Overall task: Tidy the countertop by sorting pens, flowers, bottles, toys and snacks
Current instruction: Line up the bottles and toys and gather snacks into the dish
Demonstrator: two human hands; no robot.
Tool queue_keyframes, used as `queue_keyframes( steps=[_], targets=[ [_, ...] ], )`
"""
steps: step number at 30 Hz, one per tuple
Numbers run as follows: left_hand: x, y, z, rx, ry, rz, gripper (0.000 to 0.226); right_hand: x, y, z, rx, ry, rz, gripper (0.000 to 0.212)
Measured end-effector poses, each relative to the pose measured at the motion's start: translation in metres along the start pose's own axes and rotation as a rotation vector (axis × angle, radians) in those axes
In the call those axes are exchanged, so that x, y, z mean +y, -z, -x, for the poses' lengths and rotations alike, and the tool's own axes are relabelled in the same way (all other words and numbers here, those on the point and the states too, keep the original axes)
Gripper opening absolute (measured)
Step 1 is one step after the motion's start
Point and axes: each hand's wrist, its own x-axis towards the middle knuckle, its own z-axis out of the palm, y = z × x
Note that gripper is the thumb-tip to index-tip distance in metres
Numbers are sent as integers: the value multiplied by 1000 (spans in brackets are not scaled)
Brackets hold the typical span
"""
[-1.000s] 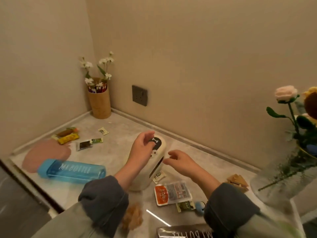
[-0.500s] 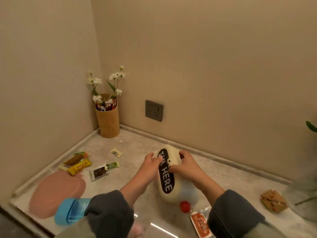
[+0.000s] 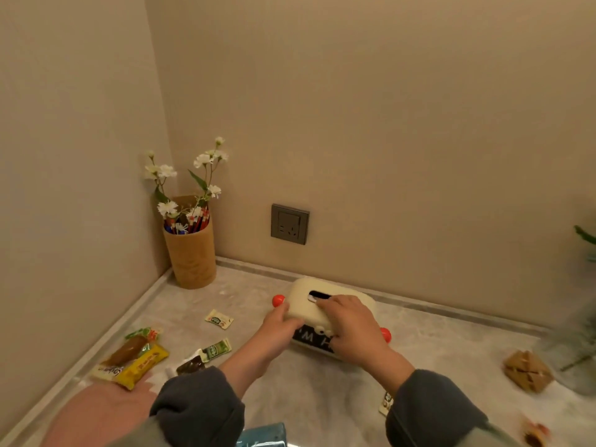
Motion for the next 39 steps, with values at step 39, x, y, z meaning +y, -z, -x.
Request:
queue_keyframes(
  steps=[39],
  targets=[
    [55,-74,2,-60,-203,125,23,83,50,46,184,-410,-294,71]
  ],
)
